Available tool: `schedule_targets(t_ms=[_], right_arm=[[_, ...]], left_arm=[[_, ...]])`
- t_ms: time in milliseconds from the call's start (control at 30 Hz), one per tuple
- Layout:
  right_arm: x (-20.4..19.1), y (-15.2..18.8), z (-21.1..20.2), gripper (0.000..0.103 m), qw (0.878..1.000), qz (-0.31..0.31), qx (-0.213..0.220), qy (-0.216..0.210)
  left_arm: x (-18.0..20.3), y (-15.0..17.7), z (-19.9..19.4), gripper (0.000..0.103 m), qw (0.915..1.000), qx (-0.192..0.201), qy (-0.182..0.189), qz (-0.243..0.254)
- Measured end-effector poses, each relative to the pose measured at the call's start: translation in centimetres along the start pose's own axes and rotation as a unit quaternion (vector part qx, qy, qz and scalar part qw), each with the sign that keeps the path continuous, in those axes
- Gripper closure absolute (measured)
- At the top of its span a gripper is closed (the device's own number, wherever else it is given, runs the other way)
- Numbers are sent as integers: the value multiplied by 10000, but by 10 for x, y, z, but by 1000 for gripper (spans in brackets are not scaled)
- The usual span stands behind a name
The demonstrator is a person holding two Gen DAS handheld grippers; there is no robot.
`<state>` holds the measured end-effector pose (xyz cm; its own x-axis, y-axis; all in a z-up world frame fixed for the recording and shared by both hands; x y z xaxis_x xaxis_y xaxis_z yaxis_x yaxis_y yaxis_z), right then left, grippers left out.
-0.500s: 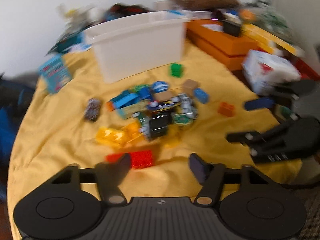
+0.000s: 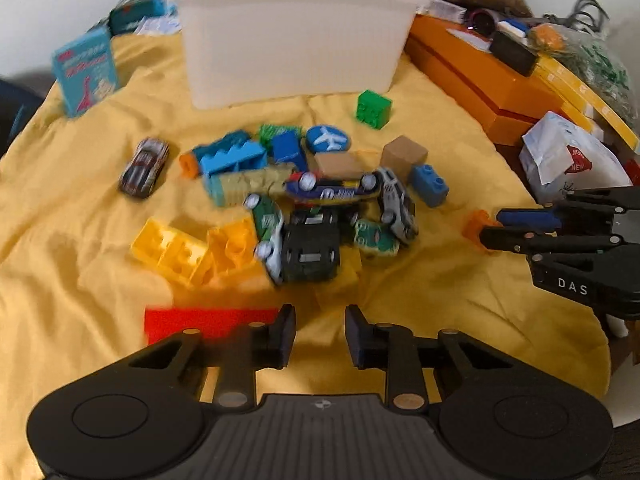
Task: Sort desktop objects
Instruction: 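Grasp the small orange brick with the right tool while the left grasps a small yellow brick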
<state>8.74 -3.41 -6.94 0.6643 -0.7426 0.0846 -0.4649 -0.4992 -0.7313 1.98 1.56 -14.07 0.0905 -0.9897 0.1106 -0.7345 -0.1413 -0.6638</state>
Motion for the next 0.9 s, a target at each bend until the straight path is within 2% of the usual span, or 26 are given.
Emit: schedule_targets(t_ms=[133, 200, 333, 433, 600, 733, 800, 900], right_arm=[[3, 1, 4, 77, 9999, 132, -34, -90], [3, -1, 6, 77, 9998, 155, -15, -138], [0, -1, 5, 80, 9999, 97, -13, -95], [-3, -2, -6, 83, 9997, 84, -76, -206], [-16, -1, -33, 83, 9991, -132, -160, -363], [-28, 14, -28, 83, 9975, -435, -418, -371], [-27, 20, -22, 82, 9977, -348, -440, -387], [-27, 20, -21, 81, 9980, -350, -313, -418]], left_arm=[[10, -12, 3, 72, 9984, 237, 216, 468], [14, -16, 6, 78, 9966, 308, 309, 702], [22, -20, 9, 78, 9950, 210, 288, 929], [28, -22, -5, 78, 9932, 101, 256, 1133], [40, -20, -36, 78, 9752, -94, -110, 2210], [43, -6, -29, 78, 9604, -257, -426, 2740], [47, 2, -19, 78, 9608, -328, -332, 2733], [56, 9, -5, 77, 9618, -154, -227, 2725]])
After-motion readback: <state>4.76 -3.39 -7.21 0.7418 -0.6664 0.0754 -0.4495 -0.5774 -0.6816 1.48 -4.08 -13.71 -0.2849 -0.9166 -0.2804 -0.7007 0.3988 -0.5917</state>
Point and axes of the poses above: each gripper's, at about its wrist camera, not at the fingertips, and z roughly the way its jaws point, x to its right, y to its underside, the point moved 6 cm from there along z, roughly the way its jaws point, and after that the axes turned 8 degrees about x, right-handed, at the moved point
